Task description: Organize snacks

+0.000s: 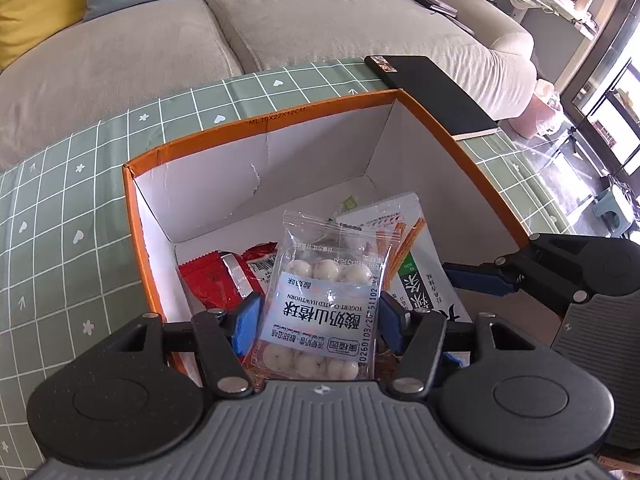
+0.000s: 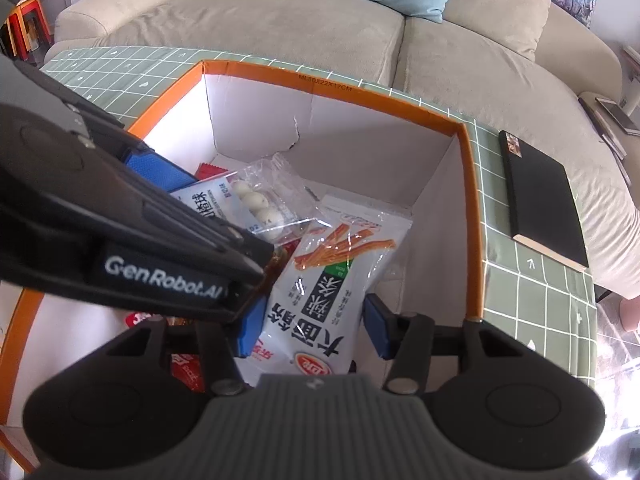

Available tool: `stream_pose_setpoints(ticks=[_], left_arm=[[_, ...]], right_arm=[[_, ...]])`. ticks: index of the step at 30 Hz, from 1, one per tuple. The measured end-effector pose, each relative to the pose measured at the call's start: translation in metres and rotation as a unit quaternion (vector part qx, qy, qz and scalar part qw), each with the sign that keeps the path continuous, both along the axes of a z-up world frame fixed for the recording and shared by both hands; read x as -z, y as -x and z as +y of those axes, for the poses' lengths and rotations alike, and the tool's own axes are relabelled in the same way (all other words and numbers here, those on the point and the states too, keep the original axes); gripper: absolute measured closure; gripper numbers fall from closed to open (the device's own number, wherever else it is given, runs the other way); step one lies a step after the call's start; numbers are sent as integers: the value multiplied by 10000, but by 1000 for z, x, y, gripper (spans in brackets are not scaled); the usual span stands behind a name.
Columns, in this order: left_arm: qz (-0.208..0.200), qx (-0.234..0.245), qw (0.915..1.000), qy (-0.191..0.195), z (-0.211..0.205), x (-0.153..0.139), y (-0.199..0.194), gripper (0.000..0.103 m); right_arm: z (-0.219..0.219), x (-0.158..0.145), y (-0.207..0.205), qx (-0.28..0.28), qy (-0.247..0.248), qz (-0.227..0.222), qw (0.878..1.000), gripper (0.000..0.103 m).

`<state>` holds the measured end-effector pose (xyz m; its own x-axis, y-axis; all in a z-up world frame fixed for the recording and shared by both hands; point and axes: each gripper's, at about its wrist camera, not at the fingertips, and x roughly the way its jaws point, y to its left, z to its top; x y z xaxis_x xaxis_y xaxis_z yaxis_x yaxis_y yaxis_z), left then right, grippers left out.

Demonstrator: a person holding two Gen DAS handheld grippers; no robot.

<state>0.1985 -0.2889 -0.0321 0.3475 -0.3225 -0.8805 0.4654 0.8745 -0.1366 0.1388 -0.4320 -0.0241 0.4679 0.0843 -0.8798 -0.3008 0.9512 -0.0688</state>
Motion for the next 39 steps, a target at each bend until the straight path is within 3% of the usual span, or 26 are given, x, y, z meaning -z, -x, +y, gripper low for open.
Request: stream_pose_setpoints(ticks=[5,12,22,33,39], left_arm=[[52,76,9999,60,2,0,0,30],[132,125,9998,122,11,-6,4,23],[-129,160,9993,304,31,-45,17,17],[-1148,-97,9923,447,103,-95,65,17],[-1707,-219,9846,298,148,-108,97,17]], right_arm=[[3,0,2,36,37,14,10000,50],[7,-8,4,64,131,36,9999,36],[21,-36,17,81,257,-111,9996,18],[66,-84,60,386,-86,-565,9976,18],[102,-103,91,607,-462,-849,9935,18]])
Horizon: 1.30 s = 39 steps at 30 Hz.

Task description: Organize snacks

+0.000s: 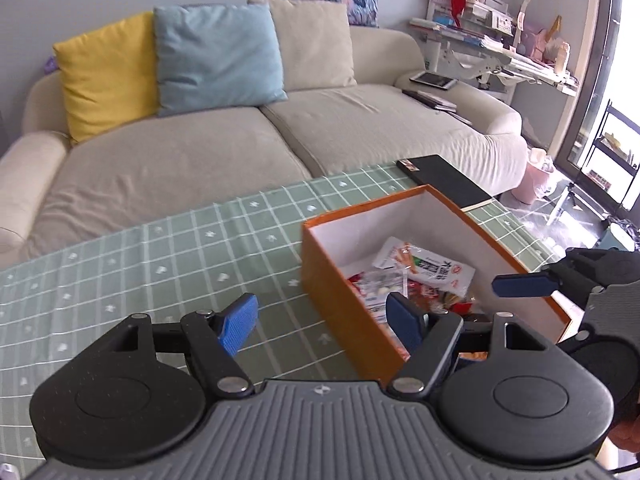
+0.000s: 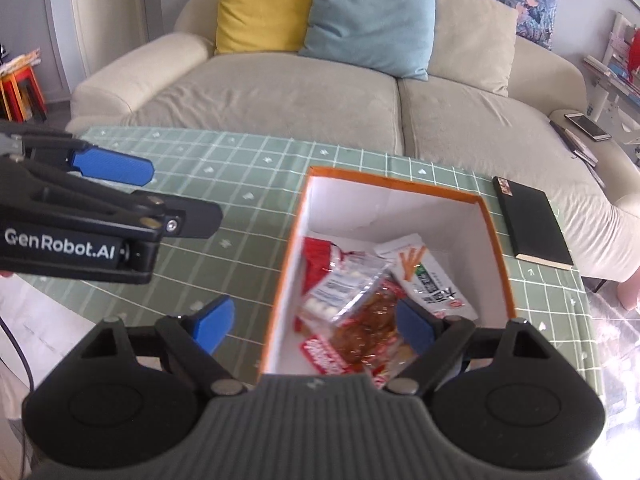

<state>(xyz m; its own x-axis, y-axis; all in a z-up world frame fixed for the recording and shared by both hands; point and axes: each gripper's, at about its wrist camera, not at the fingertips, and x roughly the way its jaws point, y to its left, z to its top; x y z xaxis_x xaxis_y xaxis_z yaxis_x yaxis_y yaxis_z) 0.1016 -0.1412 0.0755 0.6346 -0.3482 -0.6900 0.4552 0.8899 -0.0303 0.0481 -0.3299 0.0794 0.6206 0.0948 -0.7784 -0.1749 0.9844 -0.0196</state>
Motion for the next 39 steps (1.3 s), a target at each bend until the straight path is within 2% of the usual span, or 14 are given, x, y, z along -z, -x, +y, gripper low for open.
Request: stream_pose_setpoints(ticks=[6,10,18,22,26,29,39], left_arm=[[-267,-254,9991,-191,39,3,33,17],[-355,-407,9983,-200,59,9,53,17],[-636,-893,9939,91,84,20,94,17],[-774,-1171,9898,247,96,24,109,17],[-724,-1463,9859,366,106,34,119,16],[-635,-1634,9841,289,109,43,122,15],[-426,-1755,9836,-24,109,60,121,13]], right_arm=[[35,-5,35,326,-195,-440,9983,18],[53,-4,61,622,-126,-763,9951,18],[67,-4,105,1183,-121,-1298,9844,18],[73,-4,122,1318,-240,-1520,9793,18],[81,1,136,1295,-323,-1671,9769,18],[84,6,139,1229,-247,-1684,9777,17],[85,30,131,1239,-171,-1368,9827,16]])
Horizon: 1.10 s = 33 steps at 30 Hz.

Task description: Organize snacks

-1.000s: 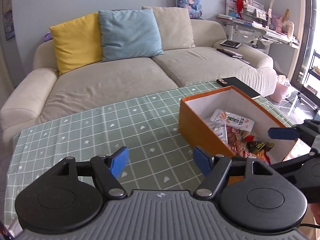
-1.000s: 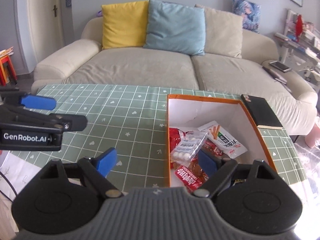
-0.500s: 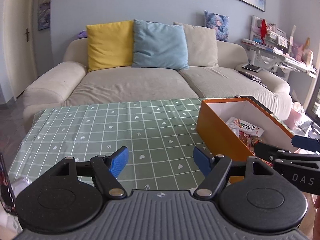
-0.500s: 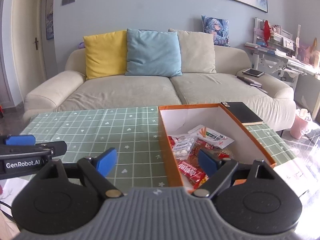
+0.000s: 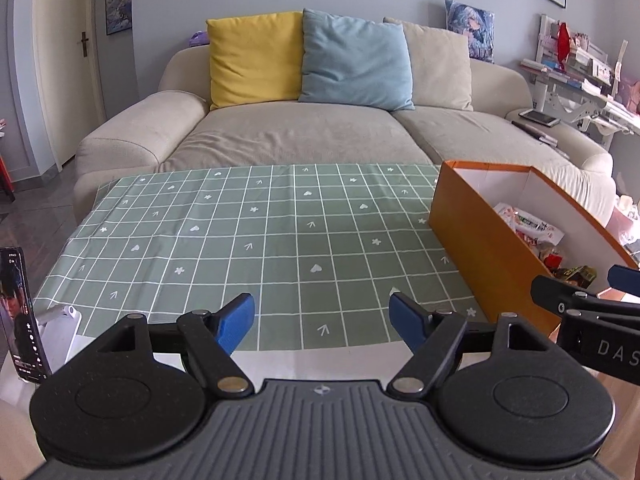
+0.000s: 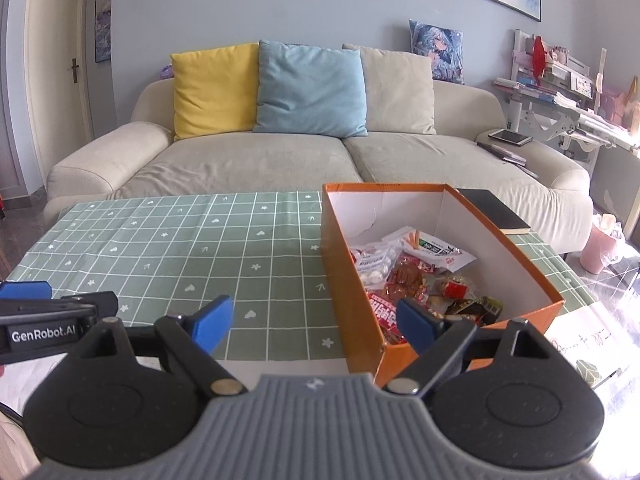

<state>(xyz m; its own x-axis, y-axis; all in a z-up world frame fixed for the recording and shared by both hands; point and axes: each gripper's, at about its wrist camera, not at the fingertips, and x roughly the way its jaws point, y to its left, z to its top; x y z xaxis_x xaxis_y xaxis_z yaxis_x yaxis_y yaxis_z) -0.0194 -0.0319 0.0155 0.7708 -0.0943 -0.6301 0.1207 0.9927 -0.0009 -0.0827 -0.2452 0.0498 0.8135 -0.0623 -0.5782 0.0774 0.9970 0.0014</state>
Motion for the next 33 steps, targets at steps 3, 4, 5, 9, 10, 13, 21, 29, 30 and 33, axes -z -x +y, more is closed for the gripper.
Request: stream_pose_setpoints(ticks=[3,4,5,9,10,13,21,29,30,33], left_arm=[[86,3,9999,-71,-2,2,0,13],[103,6,9999,-92,-3,3,0,13],[110,12,9999,-116,-4,4,1,13],[112,63,9997,-210,-6,4,2,13],[116,75,9996,-229,-6,4,2,13],[137,103,9995,-280,-6,5,0,13],[142,101,9993,-316,-6,4,1,13],[132,95,9994,-314,-5,3,1,13],[124,94,9994,-320,-5,3,1,13],[118,93,9994,-321,-6,3,1,13]], right_arm=[[1,5,-1,-55,-16,112,9999,13],[1,6,-1,-72,-14,147,9999,13],[1,7,-2,-85,-5,182,9998,13],[3,10,-3,-120,11,263,9996,13],[3,10,-4,-134,14,273,9995,13],[4,10,-4,-158,31,281,9995,13],[4,11,-6,-172,31,317,9993,13],[5,12,-7,-194,41,339,9992,13],[5,12,-7,-195,37,344,9992,13],[6,13,-7,-192,29,363,9992,13]])
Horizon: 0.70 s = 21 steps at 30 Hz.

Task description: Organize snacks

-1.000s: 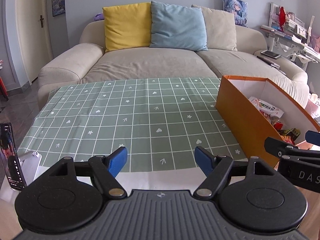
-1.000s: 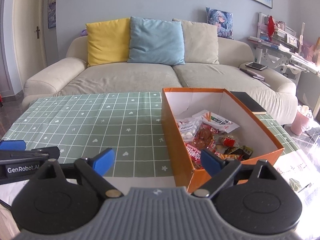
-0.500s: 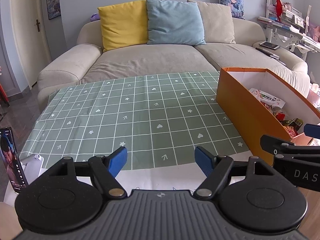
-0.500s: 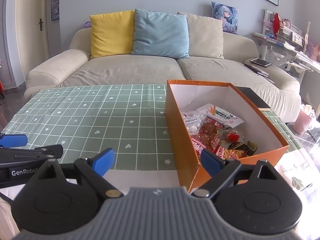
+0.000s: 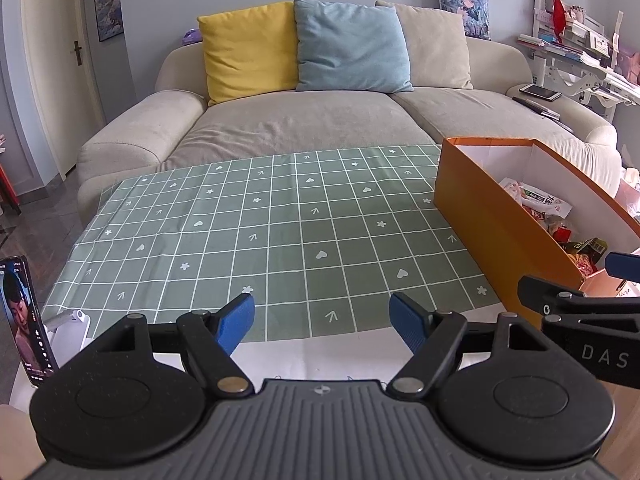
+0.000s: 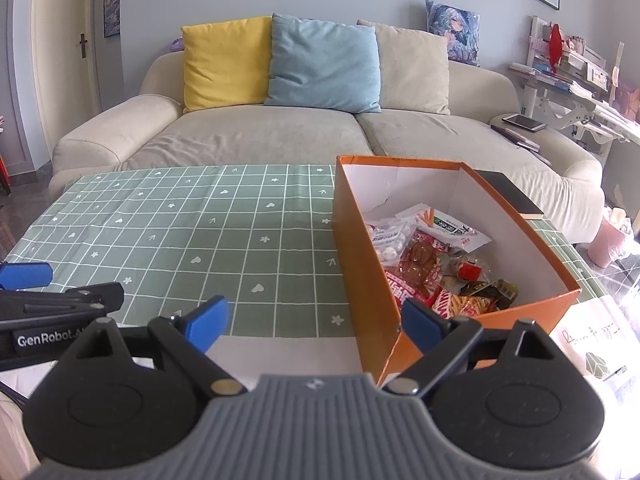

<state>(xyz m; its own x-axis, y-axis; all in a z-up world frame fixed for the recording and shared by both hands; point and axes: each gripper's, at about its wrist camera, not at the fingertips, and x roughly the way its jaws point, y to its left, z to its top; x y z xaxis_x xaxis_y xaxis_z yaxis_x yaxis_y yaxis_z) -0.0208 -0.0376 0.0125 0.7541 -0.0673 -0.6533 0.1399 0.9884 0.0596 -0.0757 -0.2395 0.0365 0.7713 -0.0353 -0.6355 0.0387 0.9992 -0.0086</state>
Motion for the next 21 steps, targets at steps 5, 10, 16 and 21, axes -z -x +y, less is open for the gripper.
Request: stream_pose_setpoints(ticks=[5,10,16,21], left_arm=[[-7,-1,10000,1,1,0,0,13],[-17,-12,10000,-10,1,0,0,13],[-10,-27,10000,-24,2,0,0,13],[-11,-82,9999,-119,0,0,0,13]], right_arm=[[0,0,0,-3,-8,8,10000,13],[1,0,0,0,-7,8,10000,13],[0,1,0,2,-9,13,10000,13],[1,2,0,-3,-2,0,10000,13]])
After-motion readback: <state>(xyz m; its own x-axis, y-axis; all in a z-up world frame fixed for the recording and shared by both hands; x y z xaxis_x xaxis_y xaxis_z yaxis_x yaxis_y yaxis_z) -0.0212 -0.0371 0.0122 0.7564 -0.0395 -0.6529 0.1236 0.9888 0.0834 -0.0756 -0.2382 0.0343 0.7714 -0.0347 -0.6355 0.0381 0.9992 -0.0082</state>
